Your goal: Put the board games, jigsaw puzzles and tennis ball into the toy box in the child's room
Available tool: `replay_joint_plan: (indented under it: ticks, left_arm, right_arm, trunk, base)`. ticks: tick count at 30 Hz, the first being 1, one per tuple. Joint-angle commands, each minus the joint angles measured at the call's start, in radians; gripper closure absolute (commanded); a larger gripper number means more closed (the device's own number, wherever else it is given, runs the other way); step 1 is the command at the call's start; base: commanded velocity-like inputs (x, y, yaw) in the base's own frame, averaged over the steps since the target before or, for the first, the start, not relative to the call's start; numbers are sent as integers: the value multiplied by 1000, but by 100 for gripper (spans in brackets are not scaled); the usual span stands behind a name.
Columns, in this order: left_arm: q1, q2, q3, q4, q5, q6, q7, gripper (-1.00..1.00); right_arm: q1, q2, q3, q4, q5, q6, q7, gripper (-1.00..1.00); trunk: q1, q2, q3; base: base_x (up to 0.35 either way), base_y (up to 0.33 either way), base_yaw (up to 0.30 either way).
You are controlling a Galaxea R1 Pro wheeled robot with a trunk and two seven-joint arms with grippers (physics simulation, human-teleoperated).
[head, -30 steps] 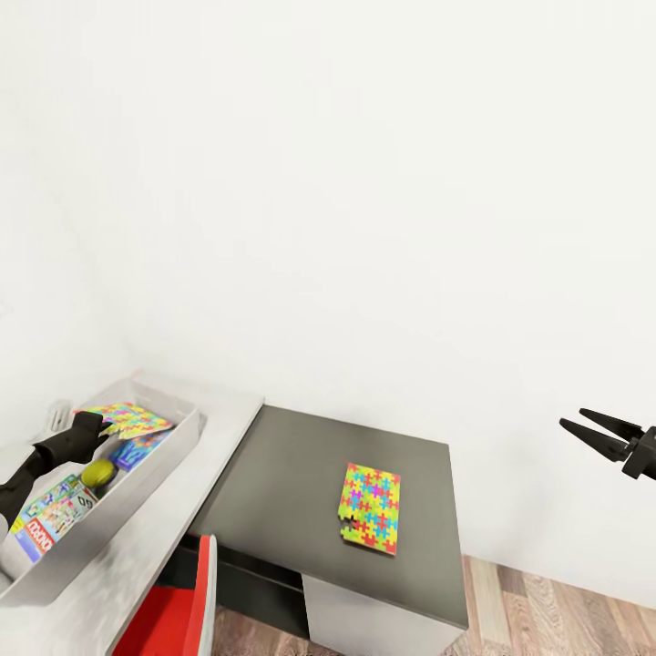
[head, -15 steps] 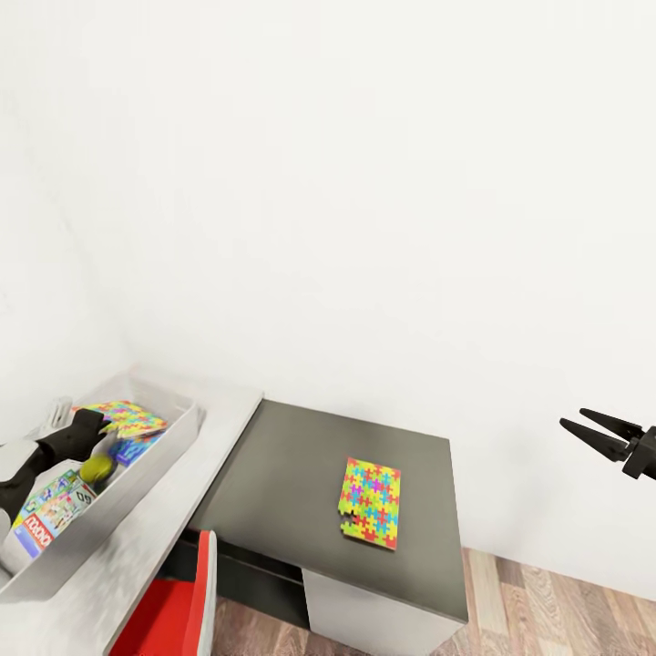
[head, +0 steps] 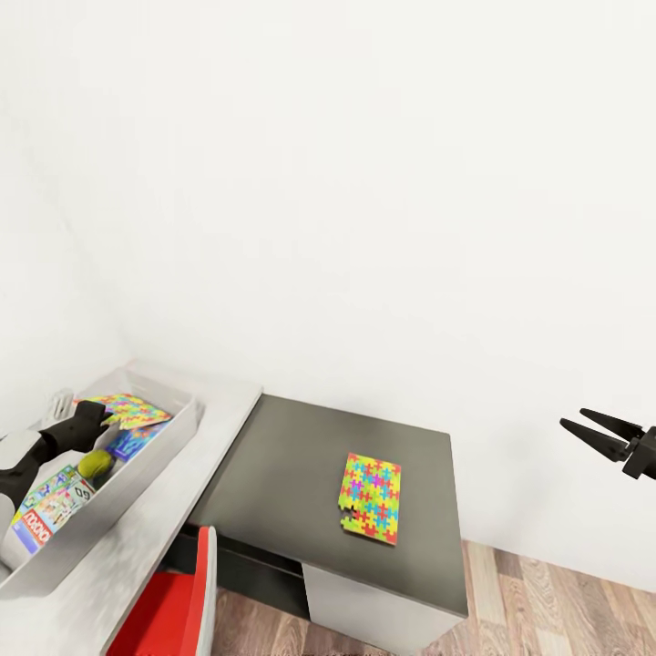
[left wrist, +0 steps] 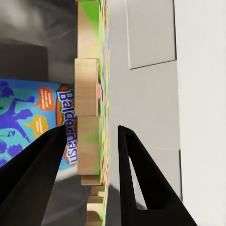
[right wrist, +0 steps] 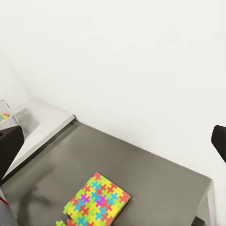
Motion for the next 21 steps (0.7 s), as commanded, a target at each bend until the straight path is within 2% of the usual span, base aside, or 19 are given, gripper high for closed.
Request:
replay_joint_plan:
  ticks: [1,8,9,17,21]
  left_arm:
    - [-1,0,7,1,1,7,-1,100]
    - [-1,2,7,6,0,5,-1,100]
    - [0,2,7,6,0,5,0,-100]
    - [3,4,7,26,-2,5,3,-100]
    - [2,7,7,42,-2,9,25,-100]
  right_arm:
    - [-1,0,-1,0,-4,7,1,-100]
    - [-1,0,-3,0,-4,5,-1,-100]
    - [-1,1,-4,0,-4,5,-1,-100]
    - [-1,0,-4,0,-4,5,-2,-100]
    - [-1,0,-3,0,-4,6,-1,-100]
  trunk:
    - [0,-2,-3]
    - [0,-2,-7]
    - [0,-2,-7]
    - [0,-2,-7]
    - [0,-2,-7]
  base:
    - [0,0,0]
    - [0,0,0]
    - [0,0,0]
    - [0,0,0]
    - [0,0,0]
